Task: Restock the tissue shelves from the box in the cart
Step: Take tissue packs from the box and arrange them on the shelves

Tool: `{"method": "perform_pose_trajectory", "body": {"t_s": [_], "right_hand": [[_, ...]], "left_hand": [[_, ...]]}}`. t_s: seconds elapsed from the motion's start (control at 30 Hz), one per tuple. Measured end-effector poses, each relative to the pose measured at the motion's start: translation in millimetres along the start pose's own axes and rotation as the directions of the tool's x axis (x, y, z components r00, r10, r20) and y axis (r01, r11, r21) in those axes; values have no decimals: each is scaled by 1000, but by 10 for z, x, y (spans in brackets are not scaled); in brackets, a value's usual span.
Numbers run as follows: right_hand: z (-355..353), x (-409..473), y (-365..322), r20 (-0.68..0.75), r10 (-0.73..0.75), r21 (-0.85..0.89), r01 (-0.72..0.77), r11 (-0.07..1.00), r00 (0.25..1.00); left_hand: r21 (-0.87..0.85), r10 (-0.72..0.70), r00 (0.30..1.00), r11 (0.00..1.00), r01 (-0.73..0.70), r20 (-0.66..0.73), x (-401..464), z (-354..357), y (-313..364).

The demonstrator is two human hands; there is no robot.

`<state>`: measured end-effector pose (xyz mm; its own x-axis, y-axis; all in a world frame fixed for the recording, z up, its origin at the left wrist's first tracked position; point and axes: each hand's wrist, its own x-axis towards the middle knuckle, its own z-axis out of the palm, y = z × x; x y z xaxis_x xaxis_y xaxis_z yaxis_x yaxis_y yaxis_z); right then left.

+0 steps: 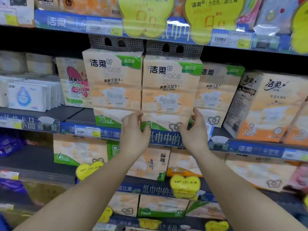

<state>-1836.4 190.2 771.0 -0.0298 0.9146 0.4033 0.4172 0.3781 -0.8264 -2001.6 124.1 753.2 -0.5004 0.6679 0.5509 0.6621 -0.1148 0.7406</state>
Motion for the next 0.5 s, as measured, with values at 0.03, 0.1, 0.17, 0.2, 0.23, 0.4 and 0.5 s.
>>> {"method": "perform_pose_trajectory", "body": {"t_s": [0.03, 0.1, 0.17, 0.2, 0.23, 0.4, 0.5], "right_hand": [[-2, -60, 39, -17, -10, -20, 10, 1000, 1000], [-50, -212, 159, -26, -6, -96, 4, 995, 1000], [-165, -389, 328, -23, 20, -200, -24, 980, 1000], [-254, -483, 423, -15, 26, -252, -29, 967, 1000], [-361, -568, 515, 5, 28, -311, -25, 950, 1000], [-1117, -853, 982, 67, 111, -579, -52, 813, 992], [-1646, -1064, 1286, 34, 174, -643, -112, 758, 984]], "left_hand": [[2, 44, 997, 999, -44, 63, -65, 59, -5], [18, 132, 972, 990, -138, 195, -203, 234, 13], [60, 178, 923, 976, -210, 340, -343, 447, 75], [89, 181, 894, 968, -236, 410, -420, 548, 117], [123, 176, 862, 957, -263, 476, -497, 644, 162], [269, 186, 718, 841, -469, 670, -890, 1061, 546], [278, 195, 672, 802, -528, 714, -1218, 1350, 908]]}}
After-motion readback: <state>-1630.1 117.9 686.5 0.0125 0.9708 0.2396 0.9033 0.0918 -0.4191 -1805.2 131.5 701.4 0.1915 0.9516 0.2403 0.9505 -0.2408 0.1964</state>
